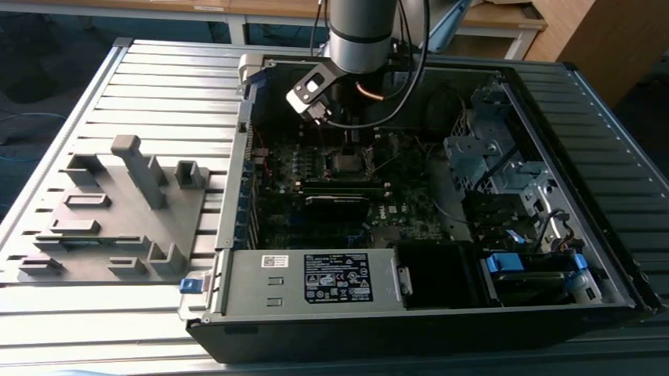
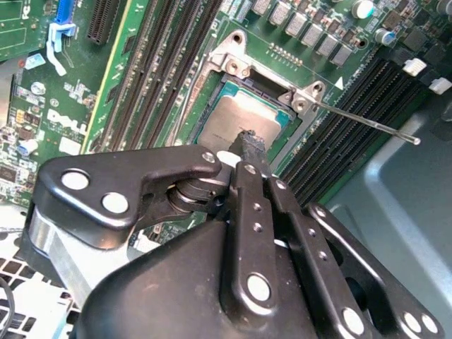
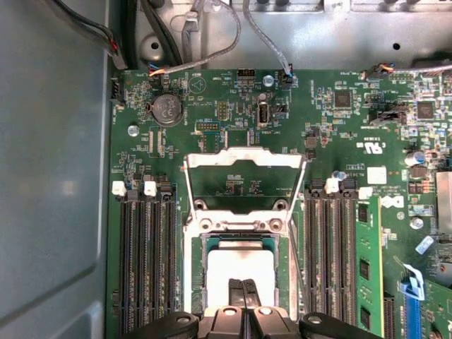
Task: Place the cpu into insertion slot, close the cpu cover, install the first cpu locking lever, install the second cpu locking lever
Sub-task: 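Close the cpu cover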
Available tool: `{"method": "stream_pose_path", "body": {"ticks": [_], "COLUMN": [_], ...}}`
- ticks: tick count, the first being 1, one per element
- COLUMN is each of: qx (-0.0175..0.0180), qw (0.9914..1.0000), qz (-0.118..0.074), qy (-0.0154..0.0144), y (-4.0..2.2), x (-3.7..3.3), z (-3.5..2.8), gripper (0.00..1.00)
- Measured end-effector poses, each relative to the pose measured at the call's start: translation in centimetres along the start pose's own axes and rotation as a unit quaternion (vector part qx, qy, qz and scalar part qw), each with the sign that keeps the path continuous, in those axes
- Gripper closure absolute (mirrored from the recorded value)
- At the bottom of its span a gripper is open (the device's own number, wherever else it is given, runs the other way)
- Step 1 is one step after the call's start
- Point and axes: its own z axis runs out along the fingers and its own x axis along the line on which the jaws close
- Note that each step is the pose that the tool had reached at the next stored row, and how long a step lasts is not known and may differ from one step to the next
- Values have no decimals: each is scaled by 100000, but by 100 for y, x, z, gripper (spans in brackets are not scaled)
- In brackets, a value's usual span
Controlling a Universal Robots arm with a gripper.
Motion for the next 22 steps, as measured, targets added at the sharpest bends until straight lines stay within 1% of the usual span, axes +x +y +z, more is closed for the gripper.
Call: {"method": "stream_pose_path", "body": {"ticks": [22], "qx": [-4], "qw": [100000], "qz": [0], "qy": [10], "y": [2], "x": [1], "z": [-40], "gripper": [89]}}
